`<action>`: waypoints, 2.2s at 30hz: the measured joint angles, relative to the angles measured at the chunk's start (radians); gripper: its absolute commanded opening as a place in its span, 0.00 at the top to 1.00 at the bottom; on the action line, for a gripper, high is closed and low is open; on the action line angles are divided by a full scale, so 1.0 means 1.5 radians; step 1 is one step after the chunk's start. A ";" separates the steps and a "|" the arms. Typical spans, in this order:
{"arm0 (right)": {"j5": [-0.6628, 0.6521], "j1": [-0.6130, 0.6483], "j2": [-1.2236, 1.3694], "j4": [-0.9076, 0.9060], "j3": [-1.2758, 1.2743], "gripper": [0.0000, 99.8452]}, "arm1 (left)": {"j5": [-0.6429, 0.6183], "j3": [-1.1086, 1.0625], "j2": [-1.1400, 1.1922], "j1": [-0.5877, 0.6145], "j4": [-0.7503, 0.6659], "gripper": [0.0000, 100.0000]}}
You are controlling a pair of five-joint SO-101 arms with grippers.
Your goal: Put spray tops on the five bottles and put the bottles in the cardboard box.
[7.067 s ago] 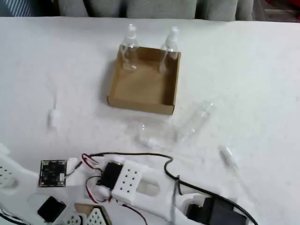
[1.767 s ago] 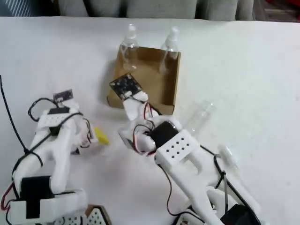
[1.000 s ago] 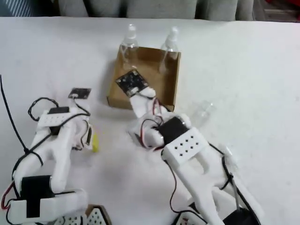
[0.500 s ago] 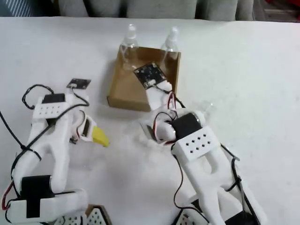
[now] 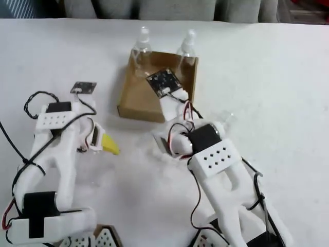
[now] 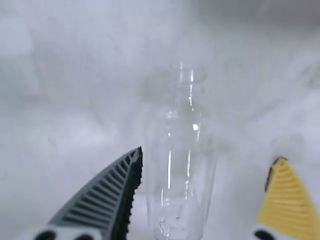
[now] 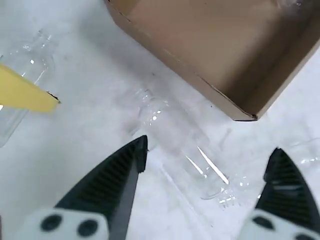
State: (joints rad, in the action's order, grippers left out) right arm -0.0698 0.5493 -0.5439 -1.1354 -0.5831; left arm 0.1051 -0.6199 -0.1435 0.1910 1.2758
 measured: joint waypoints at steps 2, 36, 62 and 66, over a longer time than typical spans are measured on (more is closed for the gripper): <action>0.000 0.000 0.000 0.000 0.000 0.67 | 0.000 0.000 0.007 0.000 -0.002 0.62; 0.000 0.000 0.000 0.000 0.000 0.67 | 0.128 0.028 0.115 0.000 -0.101 0.63; 0.000 0.000 0.000 0.000 0.000 0.67 | 0.138 0.049 0.186 -0.015 -0.110 0.96; 0.000 0.000 0.000 0.000 0.000 0.67 | 0.168 0.049 0.187 -0.017 -0.107 0.97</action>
State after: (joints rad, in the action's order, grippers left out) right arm -0.0698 0.5493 -0.5439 -1.1354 -0.5831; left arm 0.3567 -0.5462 0.1373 0.1649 1.1147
